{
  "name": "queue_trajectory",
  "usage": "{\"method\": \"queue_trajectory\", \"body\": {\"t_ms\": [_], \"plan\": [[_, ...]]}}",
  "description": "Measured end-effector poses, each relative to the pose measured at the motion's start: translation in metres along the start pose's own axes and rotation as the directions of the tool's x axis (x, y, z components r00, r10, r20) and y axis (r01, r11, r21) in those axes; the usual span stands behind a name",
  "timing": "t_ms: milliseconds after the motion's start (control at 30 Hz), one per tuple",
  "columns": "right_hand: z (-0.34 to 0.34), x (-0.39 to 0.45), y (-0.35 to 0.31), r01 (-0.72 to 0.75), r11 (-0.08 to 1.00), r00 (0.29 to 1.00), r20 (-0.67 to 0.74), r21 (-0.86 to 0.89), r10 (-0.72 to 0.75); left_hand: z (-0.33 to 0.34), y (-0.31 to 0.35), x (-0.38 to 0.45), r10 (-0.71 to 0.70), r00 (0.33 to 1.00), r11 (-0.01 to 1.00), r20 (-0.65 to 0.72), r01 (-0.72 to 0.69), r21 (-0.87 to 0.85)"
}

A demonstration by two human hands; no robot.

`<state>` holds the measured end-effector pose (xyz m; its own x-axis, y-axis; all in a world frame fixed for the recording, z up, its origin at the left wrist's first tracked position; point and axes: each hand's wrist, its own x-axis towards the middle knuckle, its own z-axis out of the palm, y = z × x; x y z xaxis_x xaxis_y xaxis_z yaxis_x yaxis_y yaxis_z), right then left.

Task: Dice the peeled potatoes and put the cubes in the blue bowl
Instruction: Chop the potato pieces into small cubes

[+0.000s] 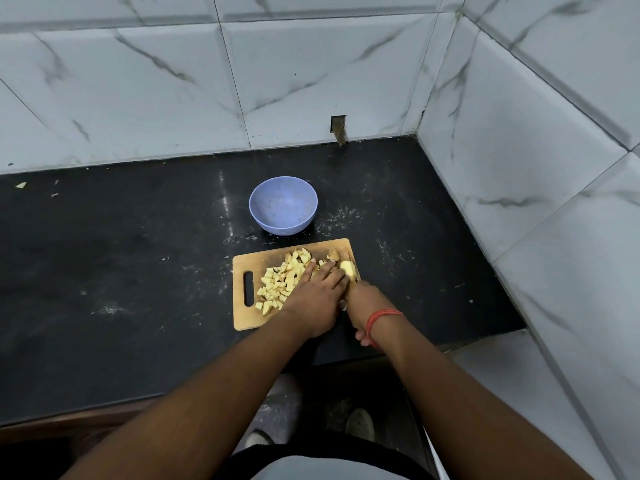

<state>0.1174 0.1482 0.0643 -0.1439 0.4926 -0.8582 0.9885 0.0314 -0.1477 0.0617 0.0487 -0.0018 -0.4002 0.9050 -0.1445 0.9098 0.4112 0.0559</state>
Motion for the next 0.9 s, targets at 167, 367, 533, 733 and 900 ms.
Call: {"method": "queue_trajectory", "body": {"t_ms": [167,367,533,733,900], "plan": [[-0.005,0.002,-0.004,-0.051,0.995,0.996,0.064,-0.082,0.056,0.001,-0.001,-0.001,0.001,1.000,1.000,0.001,-0.001,-0.005],[-0.005,0.002,-0.003,-0.018,0.996,0.996,0.088,-0.087,0.026,-0.001,0.002,-0.002,-0.013,1.000,1.000,0.011,0.013,-0.009],[-0.002,-0.002,0.005,-0.016,1.000,0.997,0.075,-0.012,0.017,-0.003,0.003,-0.002,-0.025,0.999,1.000,0.022,0.024,0.014],[0.012,0.000,0.040,0.018,0.998,0.999,-0.029,-0.053,-0.019,-0.002,0.004,-0.001,-0.029,0.999,0.999,0.018,0.029,0.022],[0.019,0.008,0.063,0.104,0.992,0.989,-0.097,-0.068,-0.110,0.001,0.002,-0.002,-0.034,0.999,0.999,0.006,0.035,-0.022]]}}
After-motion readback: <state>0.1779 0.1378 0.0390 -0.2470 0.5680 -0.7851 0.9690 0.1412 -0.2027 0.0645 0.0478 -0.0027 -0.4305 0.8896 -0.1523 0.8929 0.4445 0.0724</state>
